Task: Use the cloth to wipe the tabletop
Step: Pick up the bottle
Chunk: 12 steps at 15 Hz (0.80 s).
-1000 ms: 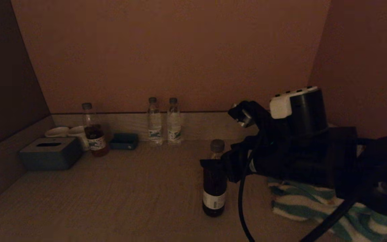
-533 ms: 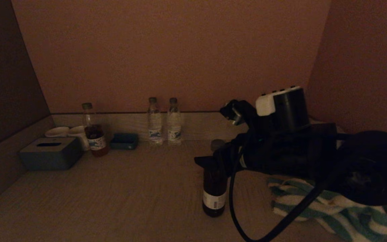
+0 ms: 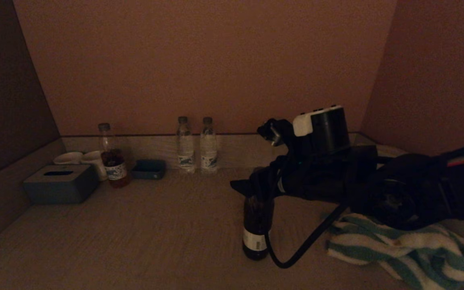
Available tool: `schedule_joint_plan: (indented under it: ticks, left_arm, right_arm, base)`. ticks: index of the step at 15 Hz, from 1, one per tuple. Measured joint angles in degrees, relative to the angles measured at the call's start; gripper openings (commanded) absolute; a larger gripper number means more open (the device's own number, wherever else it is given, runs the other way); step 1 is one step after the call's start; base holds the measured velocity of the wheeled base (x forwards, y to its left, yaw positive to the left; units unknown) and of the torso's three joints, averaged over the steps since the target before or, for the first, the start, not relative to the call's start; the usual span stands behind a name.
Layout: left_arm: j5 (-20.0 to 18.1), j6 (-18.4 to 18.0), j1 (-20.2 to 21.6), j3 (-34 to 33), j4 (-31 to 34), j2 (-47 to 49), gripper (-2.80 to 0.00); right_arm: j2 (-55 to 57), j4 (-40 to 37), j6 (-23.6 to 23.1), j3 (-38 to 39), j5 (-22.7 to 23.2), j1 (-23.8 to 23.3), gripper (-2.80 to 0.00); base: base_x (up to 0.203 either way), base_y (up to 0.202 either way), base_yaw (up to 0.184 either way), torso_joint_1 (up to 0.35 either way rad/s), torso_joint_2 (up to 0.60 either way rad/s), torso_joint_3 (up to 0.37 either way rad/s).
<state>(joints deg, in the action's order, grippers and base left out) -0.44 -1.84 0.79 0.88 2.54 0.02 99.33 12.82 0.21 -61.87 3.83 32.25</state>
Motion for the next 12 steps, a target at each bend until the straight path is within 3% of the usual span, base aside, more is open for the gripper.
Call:
schedule_joint_plan:
  ticks: [12]
  left_arm:
    - [-0.02,0.02,0.0,0.0,0.0,0.0,-2.8]
  right_arm:
    - [-3.67,0.84,-0.05,3.86,-0.01,-2.47,0.0]
  base:
    - [0.0,0.0,0.0,0.0,0.0,0.0]
